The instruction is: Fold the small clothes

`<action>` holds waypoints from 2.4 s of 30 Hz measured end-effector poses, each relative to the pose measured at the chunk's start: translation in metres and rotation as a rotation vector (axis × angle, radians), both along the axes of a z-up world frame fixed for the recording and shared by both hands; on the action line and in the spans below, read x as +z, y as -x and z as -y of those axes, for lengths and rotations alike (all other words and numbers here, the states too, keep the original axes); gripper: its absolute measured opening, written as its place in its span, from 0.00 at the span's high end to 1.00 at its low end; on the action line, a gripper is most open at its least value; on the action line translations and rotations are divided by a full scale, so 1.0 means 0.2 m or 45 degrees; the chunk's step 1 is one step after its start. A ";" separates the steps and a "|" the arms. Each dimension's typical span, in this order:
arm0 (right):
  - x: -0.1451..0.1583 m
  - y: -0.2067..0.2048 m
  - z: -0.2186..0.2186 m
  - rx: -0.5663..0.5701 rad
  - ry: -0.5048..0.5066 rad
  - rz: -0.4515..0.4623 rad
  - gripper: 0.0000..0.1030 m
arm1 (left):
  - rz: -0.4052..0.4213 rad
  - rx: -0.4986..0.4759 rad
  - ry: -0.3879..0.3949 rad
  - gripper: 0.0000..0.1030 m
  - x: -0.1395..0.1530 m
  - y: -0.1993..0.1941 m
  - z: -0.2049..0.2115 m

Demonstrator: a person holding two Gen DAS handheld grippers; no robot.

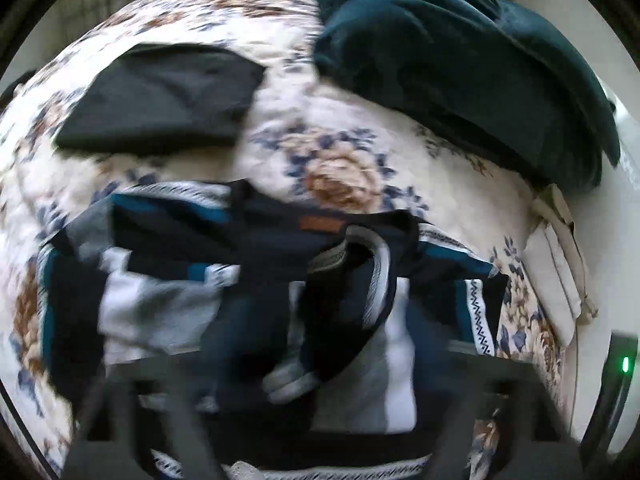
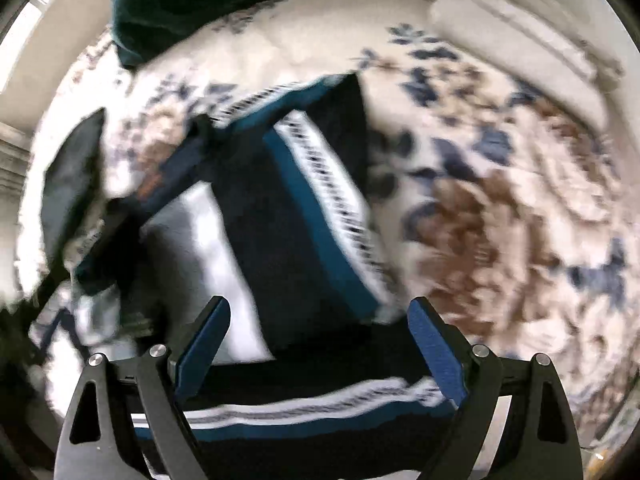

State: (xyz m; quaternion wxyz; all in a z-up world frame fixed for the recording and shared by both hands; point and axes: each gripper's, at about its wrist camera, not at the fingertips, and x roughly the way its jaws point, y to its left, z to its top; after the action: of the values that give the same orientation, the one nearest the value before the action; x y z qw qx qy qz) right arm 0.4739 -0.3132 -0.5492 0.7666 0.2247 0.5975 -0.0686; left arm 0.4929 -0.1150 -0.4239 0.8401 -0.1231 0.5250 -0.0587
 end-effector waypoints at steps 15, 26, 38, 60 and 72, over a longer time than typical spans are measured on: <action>-0.19 -0.50 -0.44 0.237 -0.129 0.021 0.95 | -0.148 0.636 -0.333 0.10 -0.06 0.50 -1.12; 0.02 -0.27 0.13 0.041 0.055 0.026 0.96 | -0.136 0.510 -0.301 0.10 -0.22 0.22 -0.95; 0.12 -0.36 -0.47 0.599 -0.051 -0.033 0.47 | -0.183 0.424 -0.349 0.10 -0.30 0.13 -0.82; -0.04 -0.83 -0.97 0.861 0.026 -0.067 0.47 | -0.246 0.422 -0.280 0.10 -0.36 0.05 -0.96; -0.29 -0.98 -1.06 0.778 0.114 -0.120 0.47 | -0.212 0.176 -0.446 0.09 -0.43 -0.60 -0.90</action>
State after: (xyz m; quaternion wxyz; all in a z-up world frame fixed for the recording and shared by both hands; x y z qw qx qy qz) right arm 0.6701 -0.1011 -0.6072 0.7323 -0.0025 0.6688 0.1285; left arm 0.6133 0.0655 -0.5105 0.8044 -0.0153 0.5851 0.1019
